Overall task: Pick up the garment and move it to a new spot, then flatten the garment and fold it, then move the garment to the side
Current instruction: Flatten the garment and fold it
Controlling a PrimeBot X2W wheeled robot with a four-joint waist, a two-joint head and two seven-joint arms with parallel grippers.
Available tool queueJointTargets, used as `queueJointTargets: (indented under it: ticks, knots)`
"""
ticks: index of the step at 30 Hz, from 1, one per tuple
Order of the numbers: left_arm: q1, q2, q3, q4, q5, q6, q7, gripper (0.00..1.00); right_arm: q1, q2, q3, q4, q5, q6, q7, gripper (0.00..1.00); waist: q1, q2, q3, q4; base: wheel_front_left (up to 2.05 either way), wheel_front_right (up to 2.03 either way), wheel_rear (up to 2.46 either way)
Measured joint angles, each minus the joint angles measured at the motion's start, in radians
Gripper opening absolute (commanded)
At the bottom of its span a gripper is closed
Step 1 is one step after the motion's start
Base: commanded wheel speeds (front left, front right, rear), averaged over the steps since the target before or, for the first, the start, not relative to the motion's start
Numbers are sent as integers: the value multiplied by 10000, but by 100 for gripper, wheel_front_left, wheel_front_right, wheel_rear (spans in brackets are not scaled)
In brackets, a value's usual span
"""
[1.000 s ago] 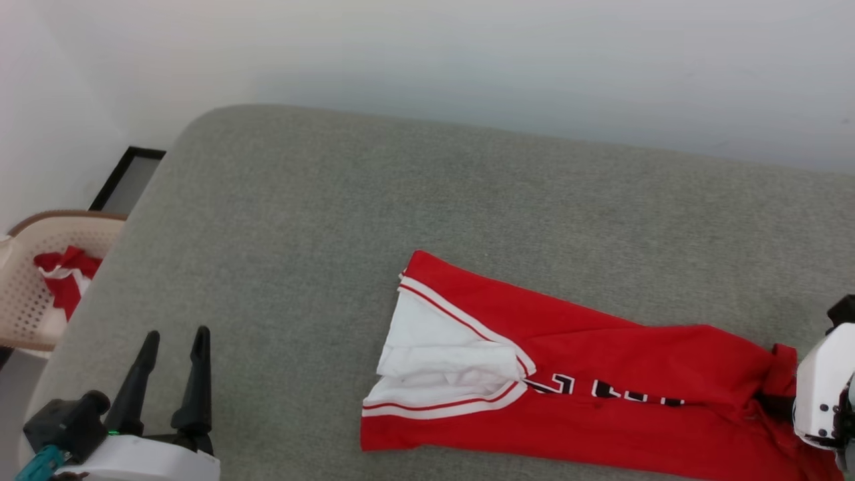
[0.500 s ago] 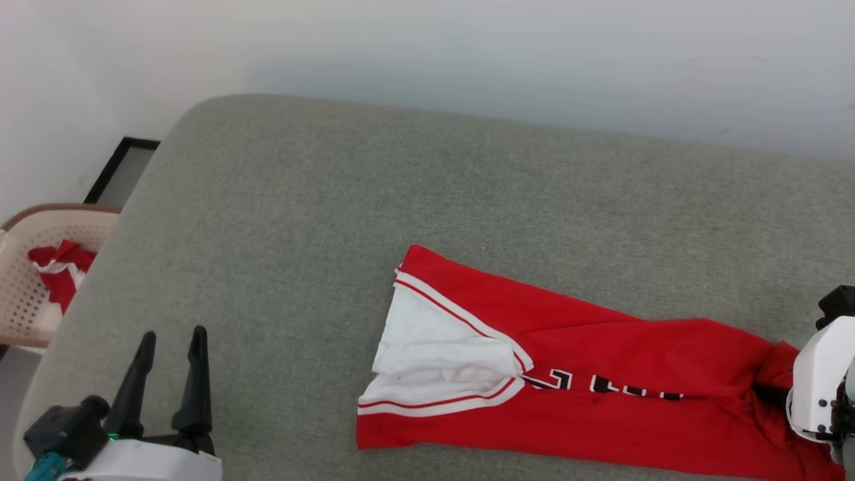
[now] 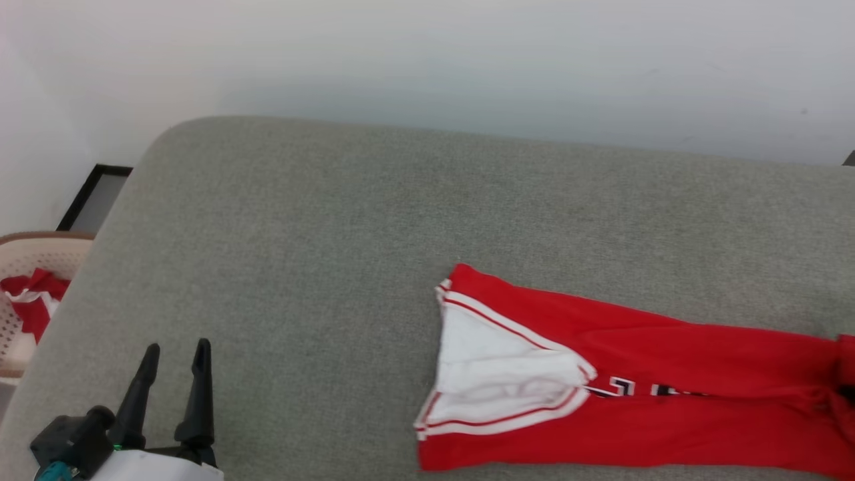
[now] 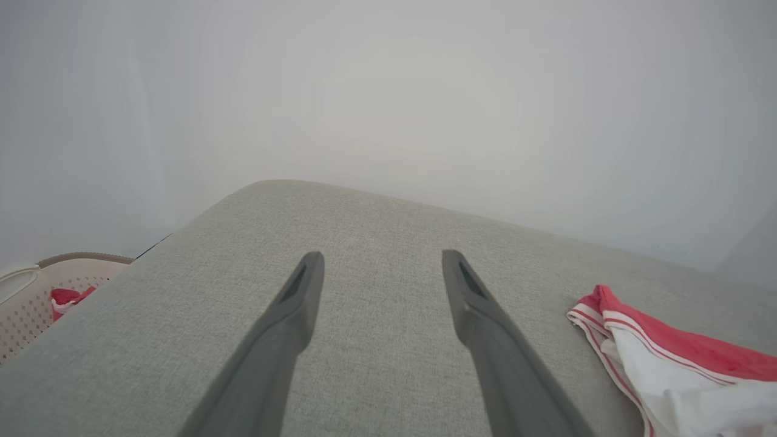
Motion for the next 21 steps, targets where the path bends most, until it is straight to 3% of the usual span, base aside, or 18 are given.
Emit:
queueJointTargets:
  ticks: [12,17,21]
  knots:
    - [368,128,-63,-6,-109,-2,0,100,-284,-476,339,679,-194,0,-408,0,0,-1,-325,-323,0,0,0]
    - [548,151,-35,-19,-176,-2,0,100,-291,-301,228,176,686,-2,-169,0,0,0,-557,-481,0,0,0]
    - [690,134,-42,-6,-180,-2,2,100,-311,228,-146,-378,1620,-4,180,0,0,-1,-768,-599,0,0,0]
